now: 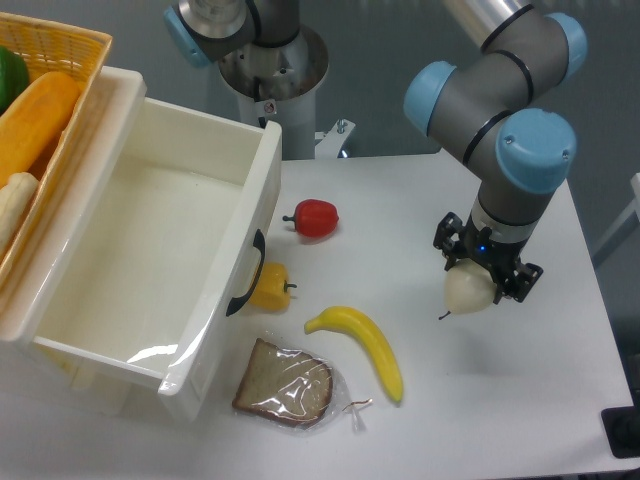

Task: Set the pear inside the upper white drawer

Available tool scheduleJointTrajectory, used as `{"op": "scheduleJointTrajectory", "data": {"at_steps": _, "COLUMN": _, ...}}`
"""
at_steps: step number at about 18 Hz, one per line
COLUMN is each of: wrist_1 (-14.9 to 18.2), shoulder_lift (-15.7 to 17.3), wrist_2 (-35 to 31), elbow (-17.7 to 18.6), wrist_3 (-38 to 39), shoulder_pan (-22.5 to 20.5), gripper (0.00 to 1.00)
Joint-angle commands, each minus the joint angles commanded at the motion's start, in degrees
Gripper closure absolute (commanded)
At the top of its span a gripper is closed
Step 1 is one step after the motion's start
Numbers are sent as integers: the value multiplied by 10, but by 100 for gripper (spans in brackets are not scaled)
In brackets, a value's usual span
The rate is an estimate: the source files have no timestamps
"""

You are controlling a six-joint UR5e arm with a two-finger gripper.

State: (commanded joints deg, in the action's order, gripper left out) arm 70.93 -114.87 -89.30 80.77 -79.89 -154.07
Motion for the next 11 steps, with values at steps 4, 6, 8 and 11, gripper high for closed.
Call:
{"op": "scheduleJointTrajectory", "data": {"at_steps": 4, "wrist_1": 0, "shoulder_lift": 2, "wrist_2": 4, "elbow": -4, "wrist_3": 3, "shoulder_pan": -1, "gripper": 82}}
{"op": "scheduleJointTrajectory", "data": {"at_steps": 6, "wrist_1": 1, "shoulder_lift": 4, "wrist_2": 4, "elbow": -4, "wrist_3": 7, "shoulder_pan": 1, "gripper": 82}}
{"op": "scheduleJointTrajectory", "data": {"at_steps": 8, "wrist_1": 3, "shoulder_lift": 3, "wrist_2": 14, "elbow": -5, "wrist_3": 15, "shoulder_pan": 3, "gripper": 82}}
{"op": "scheduleJointTrajectory", "data": {"at_steps": 11, "wrist_1": 13, "shoulder_lift": 23, "wrist_2": 32, "elbow": -4, "wrist_3": 29, "shoulder_pan": 12, "gripper": 82}}
